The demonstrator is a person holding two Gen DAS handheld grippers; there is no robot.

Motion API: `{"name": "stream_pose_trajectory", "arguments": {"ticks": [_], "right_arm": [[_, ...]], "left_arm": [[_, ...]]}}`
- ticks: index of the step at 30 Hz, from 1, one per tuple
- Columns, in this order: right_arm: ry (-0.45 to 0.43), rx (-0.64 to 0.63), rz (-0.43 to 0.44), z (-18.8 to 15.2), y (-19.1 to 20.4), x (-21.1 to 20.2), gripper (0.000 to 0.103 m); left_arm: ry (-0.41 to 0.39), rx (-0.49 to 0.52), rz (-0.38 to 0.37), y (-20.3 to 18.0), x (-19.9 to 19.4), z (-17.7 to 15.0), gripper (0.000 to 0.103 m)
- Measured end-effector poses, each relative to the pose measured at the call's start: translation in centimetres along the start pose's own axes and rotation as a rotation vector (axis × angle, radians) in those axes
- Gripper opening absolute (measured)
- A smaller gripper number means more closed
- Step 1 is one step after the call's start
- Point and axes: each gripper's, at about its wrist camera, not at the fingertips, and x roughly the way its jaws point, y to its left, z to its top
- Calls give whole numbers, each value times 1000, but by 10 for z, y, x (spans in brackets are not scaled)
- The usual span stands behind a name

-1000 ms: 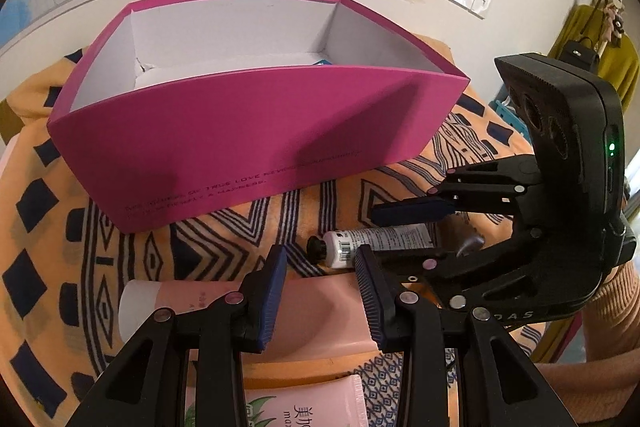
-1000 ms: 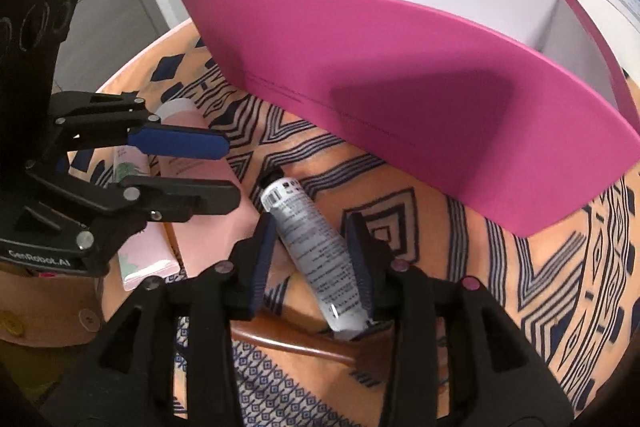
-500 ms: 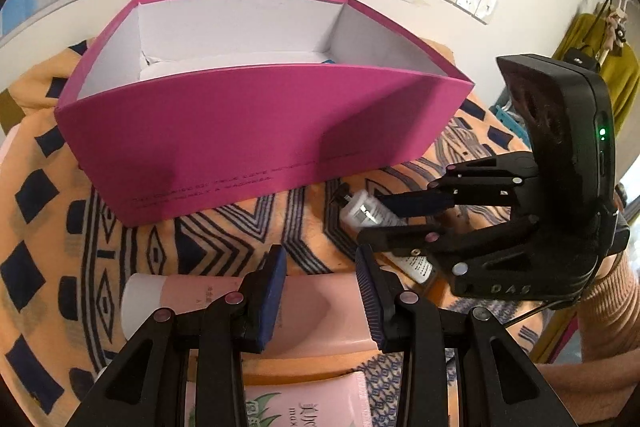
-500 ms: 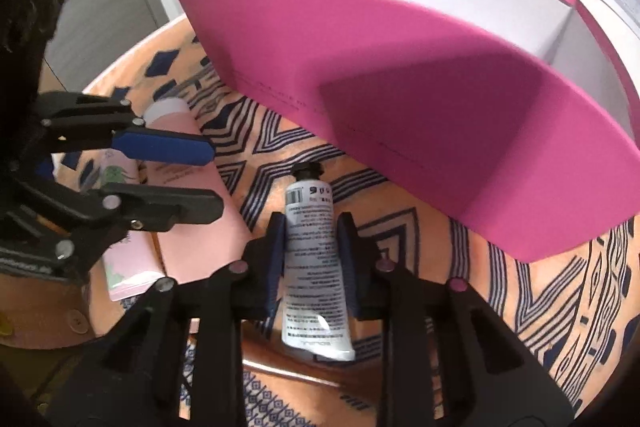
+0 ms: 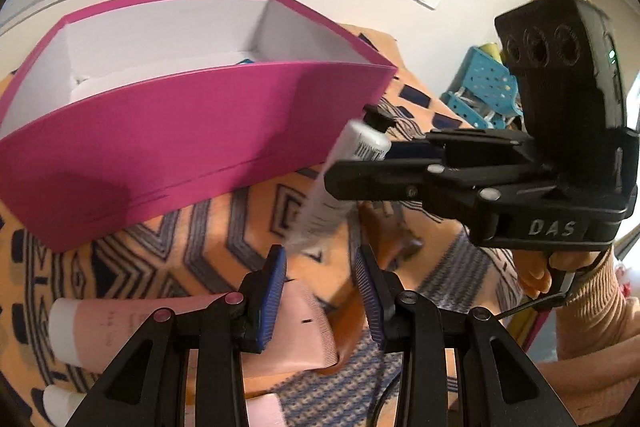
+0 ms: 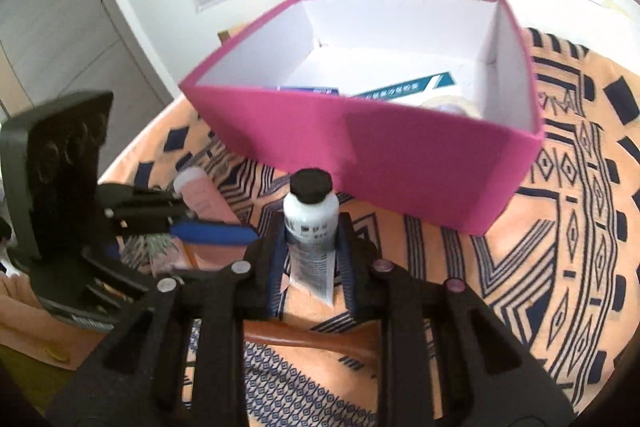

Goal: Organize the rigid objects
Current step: 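Grasp the white tube with the right gripper and lift it, then carry the white tube over the pink box and release it inside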

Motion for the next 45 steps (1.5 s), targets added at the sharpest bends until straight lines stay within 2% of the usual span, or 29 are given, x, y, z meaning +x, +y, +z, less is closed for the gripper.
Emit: {"name": "stream_pose_trajectory", "arguments": {"ticks": [10,17,22,26,32,37,42,45], "right_arm": [[-74,31,25,11,5,-20,26],[-125,58,57,22,5,-30,26],[-156,82,82,30,3,-36,26],[-174,104,99,35,1,-38,26],[-214,146,127,46,-2,-41,26],[-237,179,143,56,-4,-40,26],[-277,202,137,67,-10,-43,26],[-286,224,133,73,-15,-41,26]], "left_arm": [[-28,6,11,-6,-9,12,36],[-33,-6,-27,-8,-9,21,36],[-70,2,-19,-13,-16,32,35],[-124,27,9,-16,-29,44,30],[-176,58,52,-16,-48,63,30],[-187,72,104,-13,-52,76,30],[-177,35,128,0,-53,81,30],[-158,7,115,9,-49,83,31]]}}
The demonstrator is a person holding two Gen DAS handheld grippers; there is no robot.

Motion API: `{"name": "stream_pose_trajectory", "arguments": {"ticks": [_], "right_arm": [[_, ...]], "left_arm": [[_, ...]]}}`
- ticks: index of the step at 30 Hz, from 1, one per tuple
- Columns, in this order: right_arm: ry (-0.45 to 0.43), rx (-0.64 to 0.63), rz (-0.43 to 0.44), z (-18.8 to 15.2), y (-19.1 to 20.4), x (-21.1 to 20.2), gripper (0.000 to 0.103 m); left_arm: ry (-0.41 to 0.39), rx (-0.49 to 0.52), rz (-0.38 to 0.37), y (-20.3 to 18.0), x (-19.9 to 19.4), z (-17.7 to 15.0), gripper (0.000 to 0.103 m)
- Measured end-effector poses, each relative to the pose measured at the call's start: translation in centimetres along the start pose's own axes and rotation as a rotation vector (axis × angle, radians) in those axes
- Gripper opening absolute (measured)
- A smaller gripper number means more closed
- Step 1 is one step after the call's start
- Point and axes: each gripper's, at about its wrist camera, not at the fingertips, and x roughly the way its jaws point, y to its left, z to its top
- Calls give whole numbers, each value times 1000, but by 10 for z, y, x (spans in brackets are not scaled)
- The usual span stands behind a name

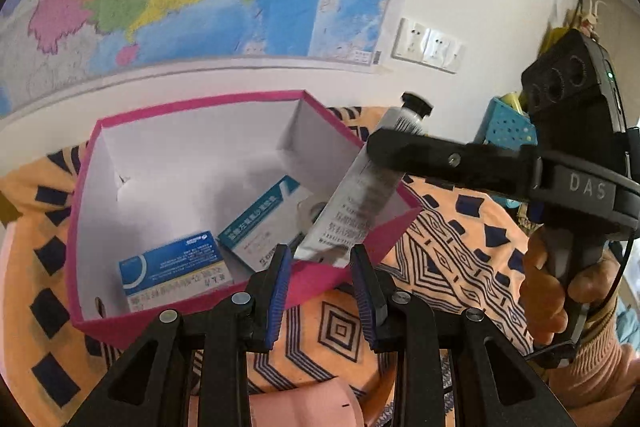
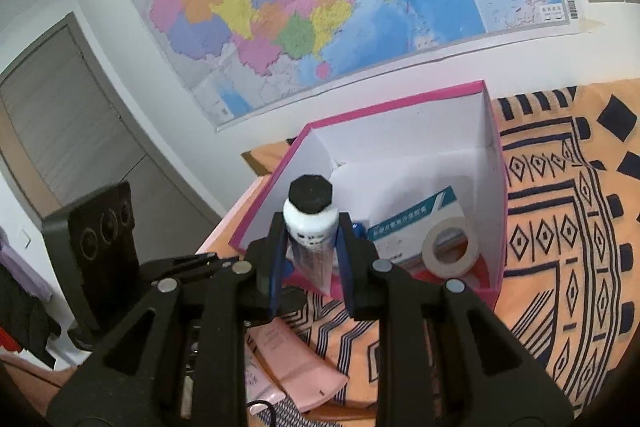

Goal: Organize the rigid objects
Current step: 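Carry the white tube over the pink box and release it inside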

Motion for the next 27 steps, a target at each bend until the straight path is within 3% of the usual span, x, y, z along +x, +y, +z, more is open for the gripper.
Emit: {"name": "stream_pose_trajectory", "arguments": {"ticks": [12,21,27], "right_arm": [[-25,95,9,8,-21,7,26],[-25,185,48,11,-35,18,26],[13,205,7,4,-46,34,26]], "left_arm": [[43,-23,-28,5,19,13,34],[52,-26,25,15,35,32,33],[86,-16,67,18,52,31,33]]}}
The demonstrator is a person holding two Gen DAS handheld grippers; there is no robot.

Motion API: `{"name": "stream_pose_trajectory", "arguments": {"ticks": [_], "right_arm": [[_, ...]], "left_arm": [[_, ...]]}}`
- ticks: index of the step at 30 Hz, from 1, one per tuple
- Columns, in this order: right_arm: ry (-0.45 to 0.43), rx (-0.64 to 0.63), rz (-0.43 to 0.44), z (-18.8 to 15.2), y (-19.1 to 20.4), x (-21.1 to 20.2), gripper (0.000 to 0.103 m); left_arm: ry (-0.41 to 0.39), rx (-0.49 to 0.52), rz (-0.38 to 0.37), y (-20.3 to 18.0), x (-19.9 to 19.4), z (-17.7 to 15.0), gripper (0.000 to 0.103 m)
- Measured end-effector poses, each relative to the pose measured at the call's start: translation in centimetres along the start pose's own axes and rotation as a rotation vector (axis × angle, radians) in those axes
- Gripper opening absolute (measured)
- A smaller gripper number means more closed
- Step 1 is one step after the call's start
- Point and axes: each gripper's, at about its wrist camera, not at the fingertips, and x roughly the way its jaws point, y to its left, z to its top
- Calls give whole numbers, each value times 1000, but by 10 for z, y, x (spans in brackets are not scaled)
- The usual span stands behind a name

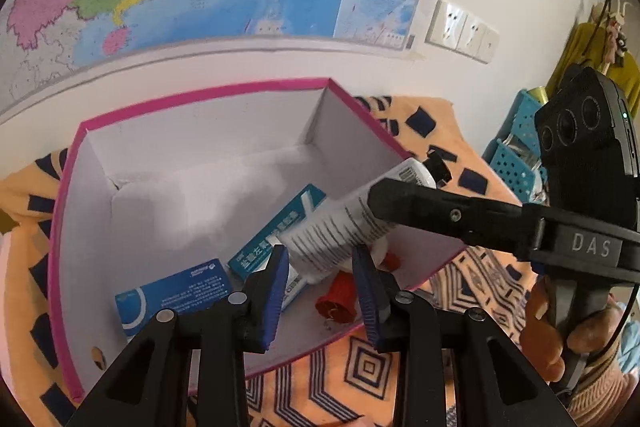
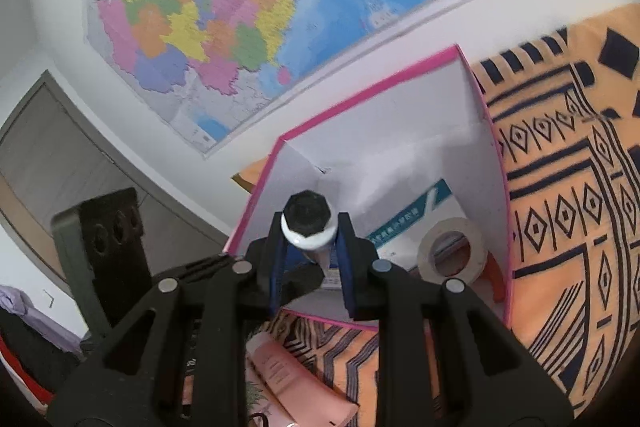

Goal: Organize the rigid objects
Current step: 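Carry the white tube over the pink box and release it inside, then move the left gripper toward the brown wooden back scratcher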

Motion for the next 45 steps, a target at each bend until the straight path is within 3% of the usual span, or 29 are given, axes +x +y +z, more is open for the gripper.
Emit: {"name": "stream_pose_trajectory", "arguments": {"ticks": [3,5,7,9,10,24,32,37,45], "right_arm": [[45,-10,-80,-2,-7,8,30],[55,-85,-166,-5,1,11,34],[58,-156,-246,-8,11,14,41],[14,-223,-353,-12,20,11,58],[4,-235,-376,-13,20,9,59],[-21,-241,-312,-22,23,-20,59],[-13,-277,-245,-39,30,-46,59],[45,-296,-240,-58,23,-54,59],[166,-248,-272,-95,-10,-50,59]], "left_arm": [[13,-2,22,4,6,-4,33],[16,-13,18,7,8,-6,33],[11,-13,21,8,6,-8,33],[0,-4,23,8,2,-11,33],[-4,0,22,7,1,-11,33],[-75,40,-15,-2,-25,-23,40],[-110,32,-41,-5,-52,-50,43],[-85,31,-66,-9,-58,-74,46],[24,26,-134,-26,-46,-121,46]]}}
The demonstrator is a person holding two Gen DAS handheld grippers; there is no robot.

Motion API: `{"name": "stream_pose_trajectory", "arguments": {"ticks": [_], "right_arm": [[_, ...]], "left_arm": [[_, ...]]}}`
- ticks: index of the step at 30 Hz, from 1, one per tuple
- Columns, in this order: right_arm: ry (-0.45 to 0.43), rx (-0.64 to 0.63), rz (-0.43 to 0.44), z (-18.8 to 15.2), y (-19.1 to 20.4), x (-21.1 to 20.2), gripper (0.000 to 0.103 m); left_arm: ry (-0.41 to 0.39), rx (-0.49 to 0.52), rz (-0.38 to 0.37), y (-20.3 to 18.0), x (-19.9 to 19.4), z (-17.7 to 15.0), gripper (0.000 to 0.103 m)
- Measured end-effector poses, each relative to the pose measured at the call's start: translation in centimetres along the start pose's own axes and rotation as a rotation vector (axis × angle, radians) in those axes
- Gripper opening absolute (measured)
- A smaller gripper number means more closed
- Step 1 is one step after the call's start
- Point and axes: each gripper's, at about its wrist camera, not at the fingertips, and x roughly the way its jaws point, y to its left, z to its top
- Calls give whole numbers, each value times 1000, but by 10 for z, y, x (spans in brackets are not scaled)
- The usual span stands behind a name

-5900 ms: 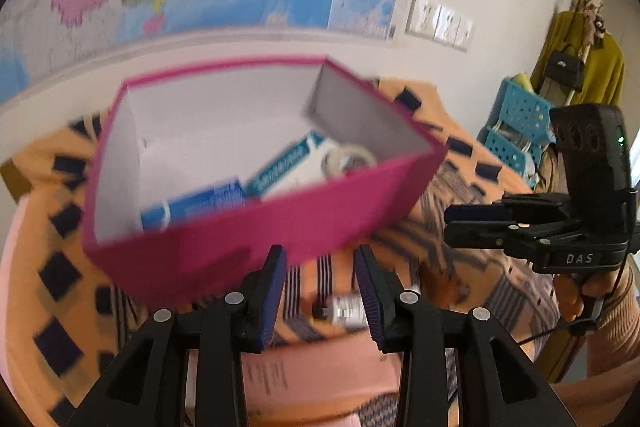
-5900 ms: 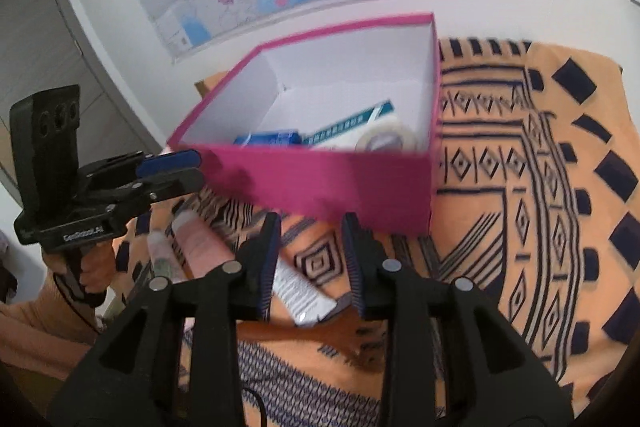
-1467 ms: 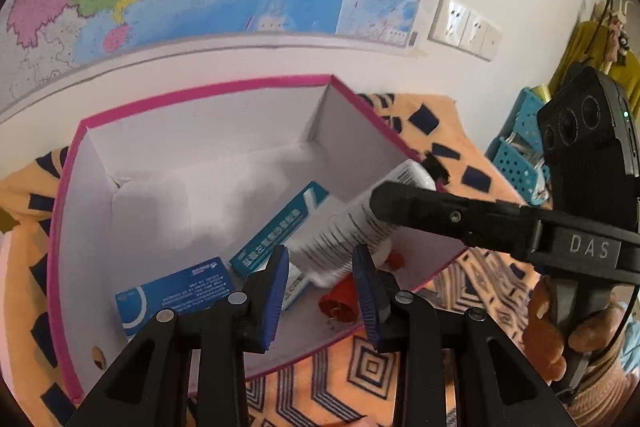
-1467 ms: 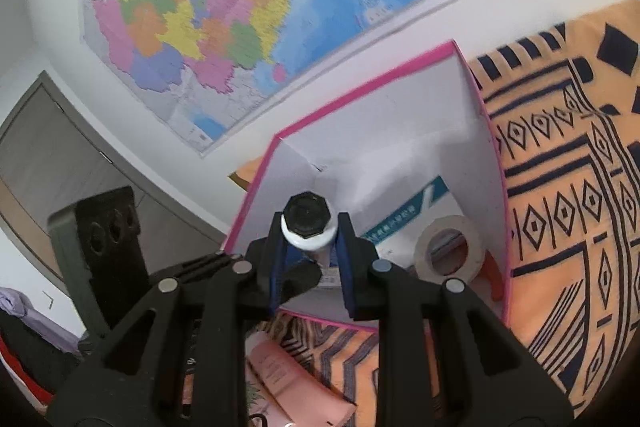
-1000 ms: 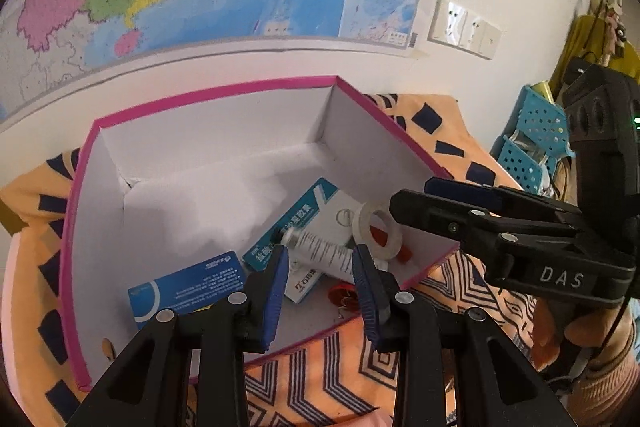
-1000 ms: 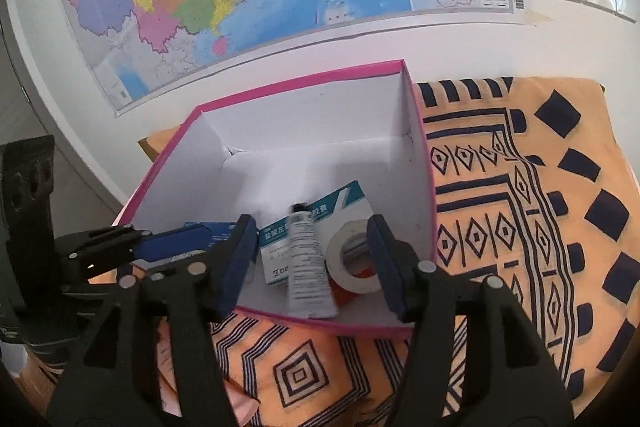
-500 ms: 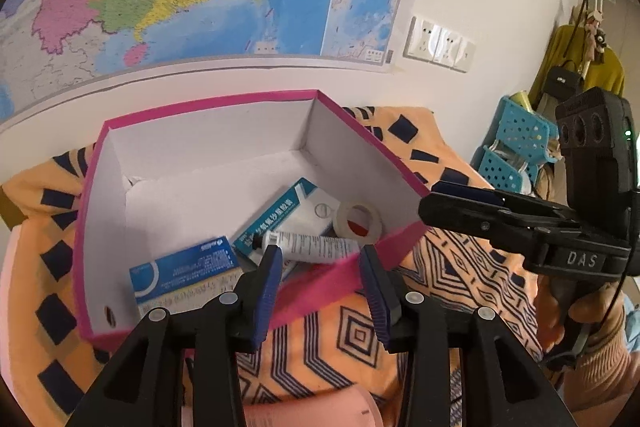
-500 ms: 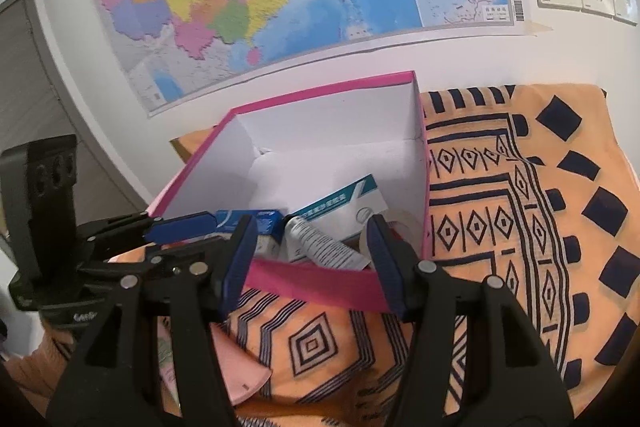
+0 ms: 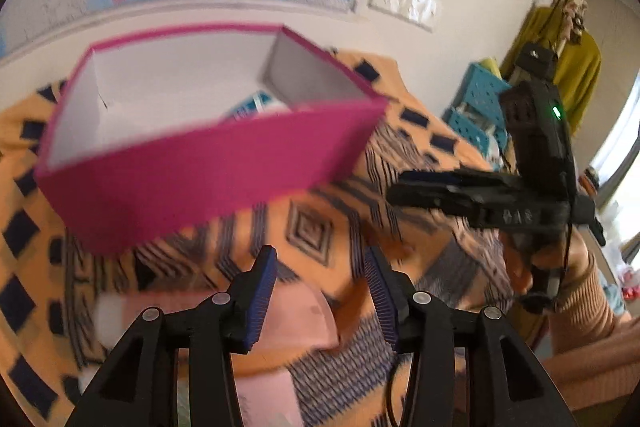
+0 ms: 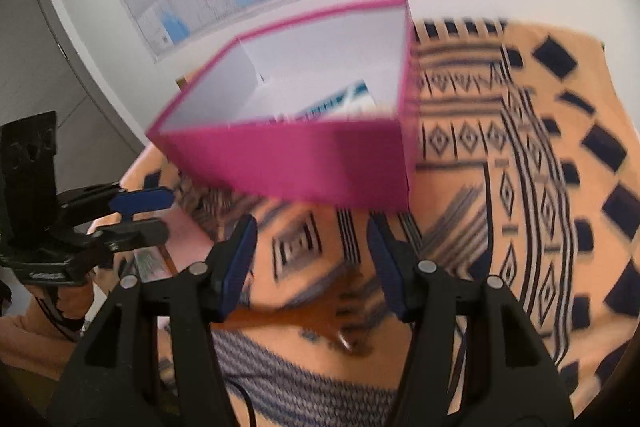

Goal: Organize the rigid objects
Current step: 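Move the left gripper toward the brown wooden back scratcher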

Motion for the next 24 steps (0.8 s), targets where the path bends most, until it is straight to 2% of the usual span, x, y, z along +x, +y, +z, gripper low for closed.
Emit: {"name": "stream_pose_trajectory", "arguments": {"ticks": [4,9,12,18,24], "right_arm": [[36,49,3,-16,-14,5,59],[68,87,13,-33,-23,8,59],[79,98,25,-40,-26,9,59],[82,96,42,-46,-24,12,59],[81,77,59,-50,-18,14,59]], "left_arm": [[58,-9,-9,-10,13,-23,46],[83,-22,17,-12,13,-36,46],[109,-45,-12,-12,14,-44,46],[170,-68,-43,-15,28,-53,46],[171,-115,-39,-10,32,-52,46]]}}
